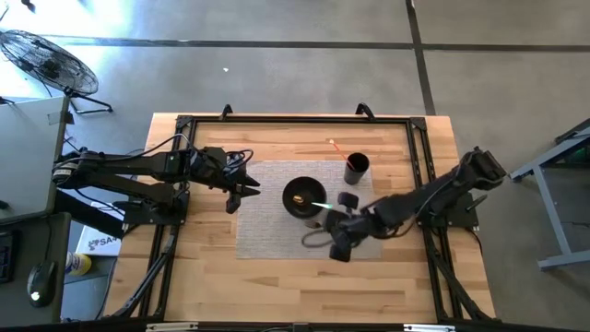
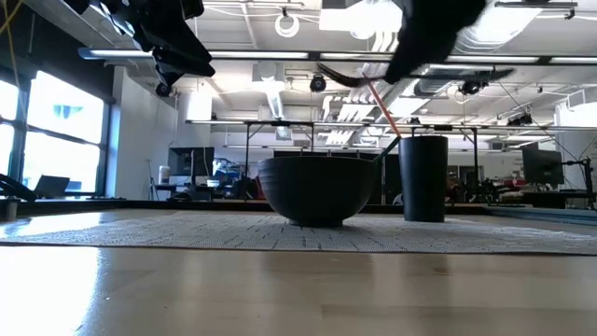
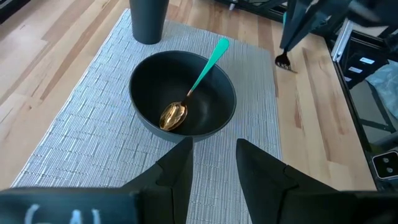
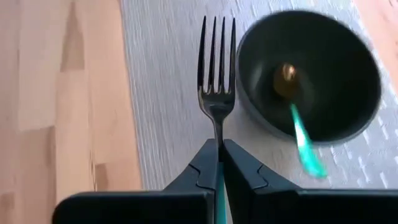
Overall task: Pick & Place Utensil
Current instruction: Put the blue fork into the black bowl to the bottom left of the black bowl
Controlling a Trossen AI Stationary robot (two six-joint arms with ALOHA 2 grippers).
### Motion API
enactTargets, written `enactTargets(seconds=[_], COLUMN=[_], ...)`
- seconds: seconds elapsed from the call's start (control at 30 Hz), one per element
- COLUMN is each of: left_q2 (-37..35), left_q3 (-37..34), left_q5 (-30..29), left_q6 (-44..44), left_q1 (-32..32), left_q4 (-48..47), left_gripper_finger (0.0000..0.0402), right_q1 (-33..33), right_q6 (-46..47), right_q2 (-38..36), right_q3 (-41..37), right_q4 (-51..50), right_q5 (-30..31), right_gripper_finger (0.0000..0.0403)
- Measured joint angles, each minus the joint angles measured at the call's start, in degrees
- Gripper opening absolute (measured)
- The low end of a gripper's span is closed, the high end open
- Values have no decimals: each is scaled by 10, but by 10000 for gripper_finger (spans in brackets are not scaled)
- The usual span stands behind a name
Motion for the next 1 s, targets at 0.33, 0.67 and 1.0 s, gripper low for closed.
enactTargets(seconds=[0.33, 0.67, 1.0], left_q2=[0, 0, 0], left_q3=[0, 0, 0], left_q5=[-25, -24, -24], left_q6=[0, 0, 0], left_q1=[0, 0, 0], left_q4=[1, -1, -1], left_gripper_finger=[120, 120, 120], right_q1=[-121, -201, -222], right_q6=[-148, -214, -240], right_q2=[100, 188, 201], right_q3=[153, 201, 188], right_q4=[-115, -149, -117], right_q5=[-63, -111, -124], right_gripper_finger=[4, 5, 5])
